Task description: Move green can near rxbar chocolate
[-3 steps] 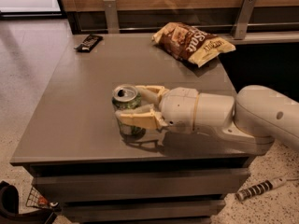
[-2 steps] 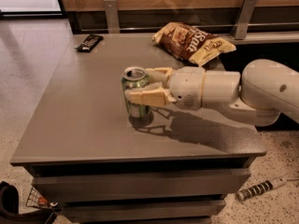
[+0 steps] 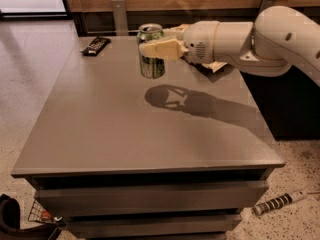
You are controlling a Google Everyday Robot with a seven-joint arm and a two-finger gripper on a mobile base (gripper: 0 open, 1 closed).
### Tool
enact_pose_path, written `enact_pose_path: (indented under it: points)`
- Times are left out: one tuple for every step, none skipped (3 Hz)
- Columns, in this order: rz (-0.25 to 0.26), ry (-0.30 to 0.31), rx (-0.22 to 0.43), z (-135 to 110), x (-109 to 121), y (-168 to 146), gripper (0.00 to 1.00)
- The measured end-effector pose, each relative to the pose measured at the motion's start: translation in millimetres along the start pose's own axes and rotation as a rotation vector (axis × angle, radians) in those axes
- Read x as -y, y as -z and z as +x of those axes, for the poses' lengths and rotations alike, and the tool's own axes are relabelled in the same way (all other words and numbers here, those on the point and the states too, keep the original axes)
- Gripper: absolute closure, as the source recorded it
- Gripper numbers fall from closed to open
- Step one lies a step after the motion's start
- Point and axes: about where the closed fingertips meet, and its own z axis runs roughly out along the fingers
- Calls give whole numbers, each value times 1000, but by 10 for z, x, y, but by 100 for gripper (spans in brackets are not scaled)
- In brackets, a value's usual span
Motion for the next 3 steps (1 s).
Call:
enact_pose_path:
  points:
    - [85,-11,-1,-185,344,-356,100]
    - [154,-36,31,-172,635,-816,100]
    - [199,-25,96,-132,923,-1168,100]
